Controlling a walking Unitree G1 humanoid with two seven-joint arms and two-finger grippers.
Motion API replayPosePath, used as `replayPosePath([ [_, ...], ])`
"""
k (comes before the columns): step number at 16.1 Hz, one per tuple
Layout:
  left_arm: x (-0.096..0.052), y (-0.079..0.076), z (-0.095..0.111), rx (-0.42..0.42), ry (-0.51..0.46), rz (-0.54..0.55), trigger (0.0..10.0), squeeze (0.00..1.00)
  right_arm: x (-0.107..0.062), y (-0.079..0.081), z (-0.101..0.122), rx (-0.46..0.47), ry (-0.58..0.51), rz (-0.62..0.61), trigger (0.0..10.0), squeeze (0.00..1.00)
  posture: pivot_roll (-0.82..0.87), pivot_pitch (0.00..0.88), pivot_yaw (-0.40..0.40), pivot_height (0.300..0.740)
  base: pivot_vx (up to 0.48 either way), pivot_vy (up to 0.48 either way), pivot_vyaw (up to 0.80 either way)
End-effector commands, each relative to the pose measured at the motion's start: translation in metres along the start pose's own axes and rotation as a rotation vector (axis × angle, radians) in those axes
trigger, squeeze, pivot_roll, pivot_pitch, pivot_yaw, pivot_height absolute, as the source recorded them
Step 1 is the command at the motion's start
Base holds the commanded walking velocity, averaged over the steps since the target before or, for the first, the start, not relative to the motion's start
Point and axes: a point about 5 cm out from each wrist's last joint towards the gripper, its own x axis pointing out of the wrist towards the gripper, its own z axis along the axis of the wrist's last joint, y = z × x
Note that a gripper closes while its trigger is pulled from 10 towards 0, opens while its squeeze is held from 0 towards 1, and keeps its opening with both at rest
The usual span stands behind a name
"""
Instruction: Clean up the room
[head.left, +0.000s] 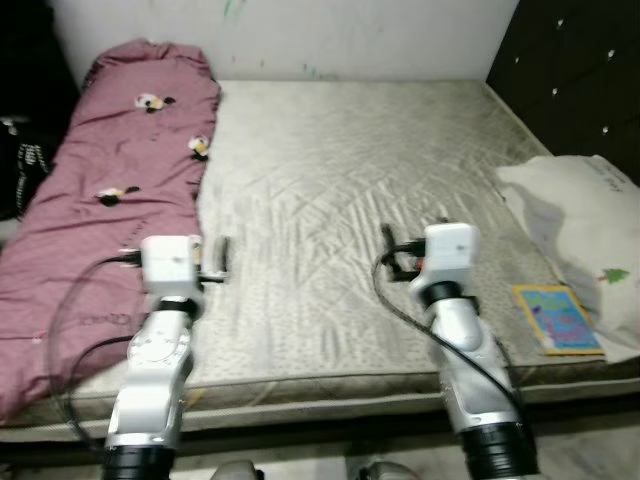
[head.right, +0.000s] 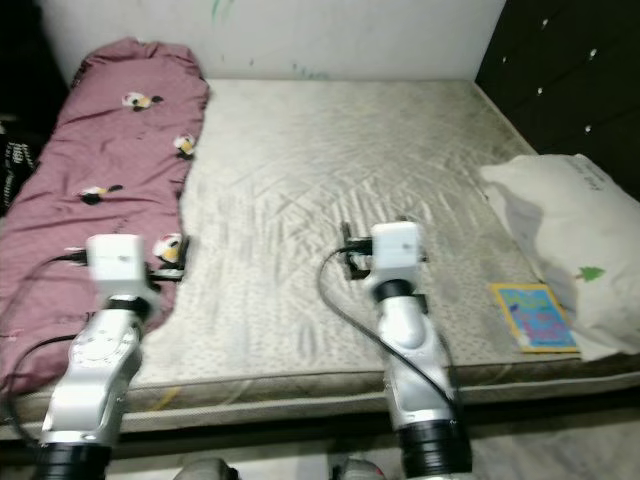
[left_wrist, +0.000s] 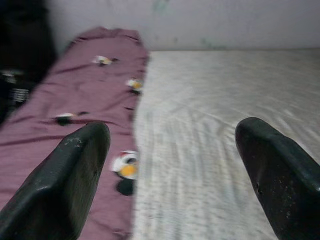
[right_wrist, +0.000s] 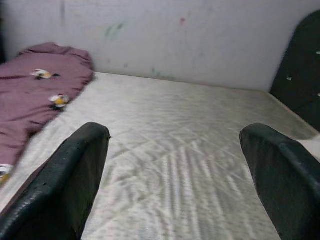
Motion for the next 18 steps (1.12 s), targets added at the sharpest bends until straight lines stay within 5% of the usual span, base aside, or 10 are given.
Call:
replayPosePath([
  [1,0.0021,-0.0094,-0.0014,-0.004,0.005,-0.018,10.0,0.0,-0.0012,-0.0104,-0.0005,-0.01,0.009,-0.031,10.0,0.0,-0.01,0.0,-0.01,0.74,0.0,0.465,0.0],
  [18,-0.001,-0.0118,-0.0077,0.002,0.022,0.003,10.0,0.0,-0.006,-0.0132,-0.0057,-0.035,0.043,-0.033,10.0,0.0,-0.03,0.0,-0.019,0.74,0.0,0.465,0.0],
])
